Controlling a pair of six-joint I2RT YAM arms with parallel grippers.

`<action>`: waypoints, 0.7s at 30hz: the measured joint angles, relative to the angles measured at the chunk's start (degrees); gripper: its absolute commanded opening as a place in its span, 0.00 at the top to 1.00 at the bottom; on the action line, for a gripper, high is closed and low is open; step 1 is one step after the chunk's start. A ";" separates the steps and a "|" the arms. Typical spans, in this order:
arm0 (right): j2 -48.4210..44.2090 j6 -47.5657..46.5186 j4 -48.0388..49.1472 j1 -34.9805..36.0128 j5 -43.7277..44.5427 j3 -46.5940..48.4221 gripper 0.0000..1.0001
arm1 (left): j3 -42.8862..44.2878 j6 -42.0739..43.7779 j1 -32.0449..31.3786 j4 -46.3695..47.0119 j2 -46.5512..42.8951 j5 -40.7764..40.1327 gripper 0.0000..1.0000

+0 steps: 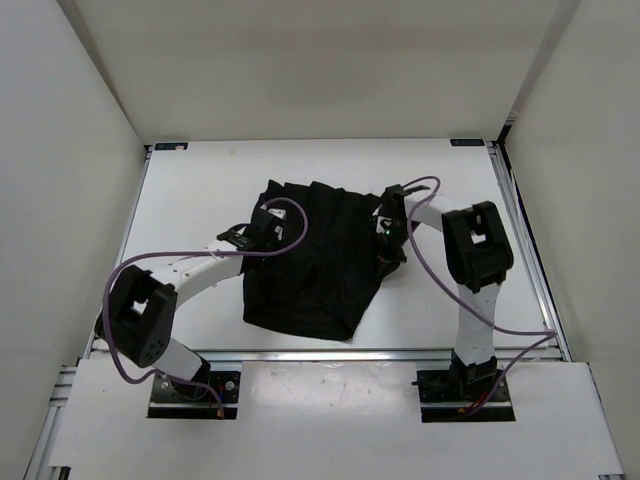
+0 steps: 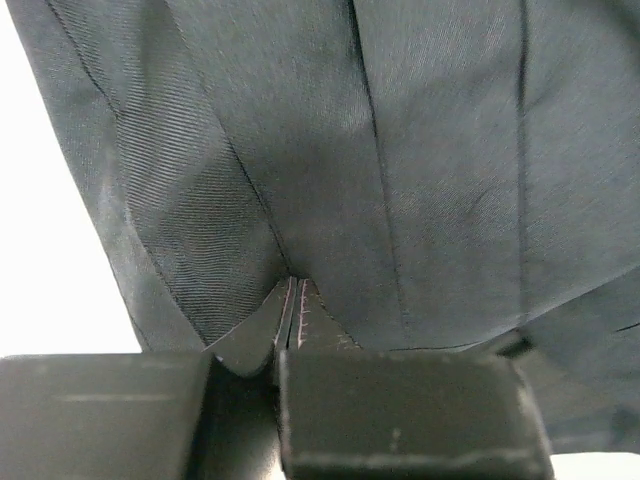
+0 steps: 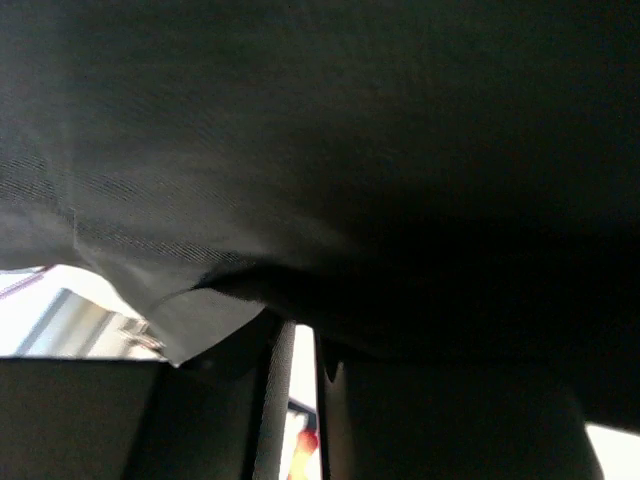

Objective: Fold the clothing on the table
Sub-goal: Flatten the skirt out

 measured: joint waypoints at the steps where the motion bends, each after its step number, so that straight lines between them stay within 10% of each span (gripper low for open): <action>1: 2.36 -0.20 -1.92 -1.07 -0.87 2.62 0.84 | -0.20 0.00 -0.17 0.09 0.50 0.02 1.00; 11: 17.46 -1.07 -4.61 -8.85 1.55 33.22 0.73 | 4.79 0.85 -2.25 0.15 8.79 1.46 1.00; 16: 8.20 -0.48 -1.90 -8.07 3.54 25.31 0.43 | 6.08 1.27 -2.25 1.09 8.48 2.05 1.00; 21: -7.08 0.66 -0.37 -3.48 1.11 12.81 0.42 | 2.82 1.27 -1.27 2.08 6.49 3.19 0.90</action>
